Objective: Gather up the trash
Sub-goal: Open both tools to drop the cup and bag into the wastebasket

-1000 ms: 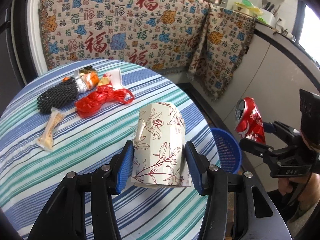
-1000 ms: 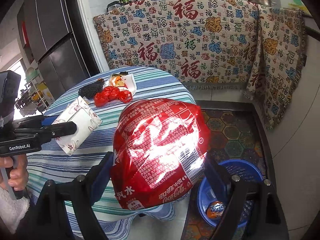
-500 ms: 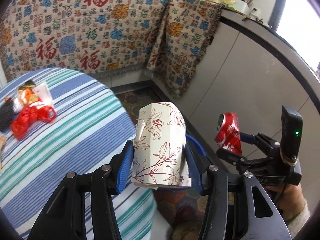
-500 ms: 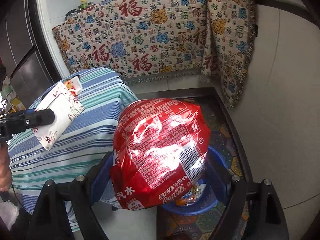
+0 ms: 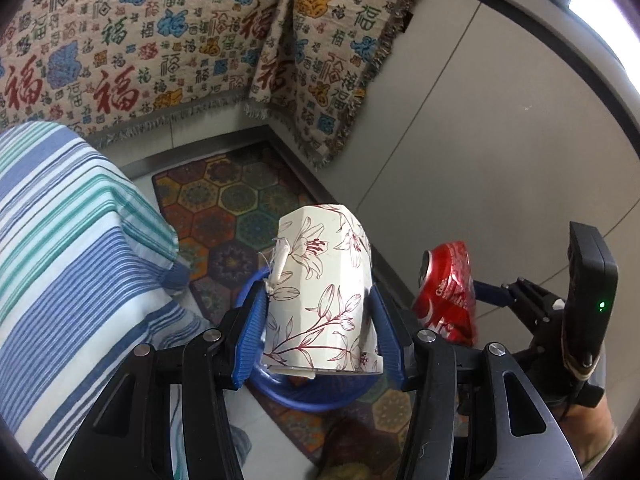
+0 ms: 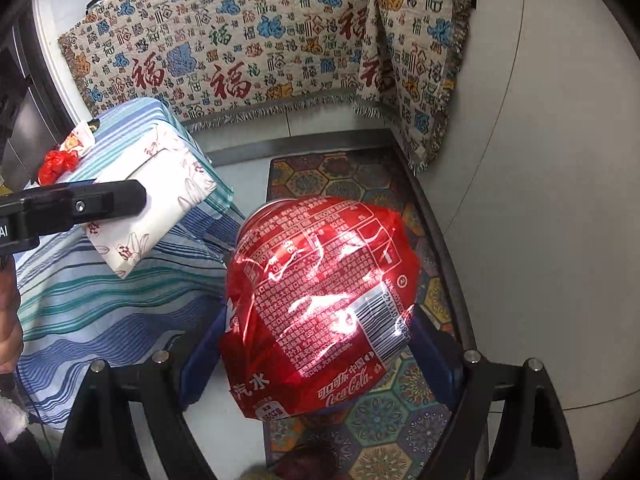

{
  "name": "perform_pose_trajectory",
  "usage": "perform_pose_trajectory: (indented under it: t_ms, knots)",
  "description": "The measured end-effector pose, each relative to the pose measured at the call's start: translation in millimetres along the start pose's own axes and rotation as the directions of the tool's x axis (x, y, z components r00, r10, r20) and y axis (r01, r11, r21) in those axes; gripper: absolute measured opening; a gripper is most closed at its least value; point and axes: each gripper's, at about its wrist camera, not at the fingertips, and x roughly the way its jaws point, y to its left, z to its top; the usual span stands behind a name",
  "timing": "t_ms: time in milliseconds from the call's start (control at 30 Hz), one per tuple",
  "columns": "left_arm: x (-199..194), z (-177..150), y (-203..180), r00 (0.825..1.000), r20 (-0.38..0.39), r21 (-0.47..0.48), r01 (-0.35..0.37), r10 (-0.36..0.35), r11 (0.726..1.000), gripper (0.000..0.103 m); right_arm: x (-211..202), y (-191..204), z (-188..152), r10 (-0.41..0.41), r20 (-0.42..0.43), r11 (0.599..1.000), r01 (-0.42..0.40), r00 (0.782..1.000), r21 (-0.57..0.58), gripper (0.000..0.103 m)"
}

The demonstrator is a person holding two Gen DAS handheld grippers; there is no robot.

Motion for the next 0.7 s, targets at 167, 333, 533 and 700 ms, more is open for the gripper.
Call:
perform_pose_trajectory:
  t_ms: [167,333,533,700]
  knots:
    - [17,0,-2,1.000,-0.019,-0.003,0.014,-0.014,1.000,0.053,24,-5,1,0.014,-0.042,1.000,-0.014,0.999,-0.001,0.089]
    - [33,5,-1,0.998,-0.014,-0.007,0.054,-0.054,0.999,0.070,41,-7,-3,0.040,-0.028,0.999,-0.040,0.999,0.021,0.101]
    - [39,16,0,0.997,-0.004,-0.032,0.082,-0.082,0.996,0.074,36,-9,-2,-0.001,0.020,1.000,0.001,1.000,0.022,0.103]
    - [-15,13,11,0.993,0.079,-0.031,0.089,-0.086,0.996,0.075,-5,-3,12,-0.046,0.164,0.999,0.047,0.985,0.002,0.103]
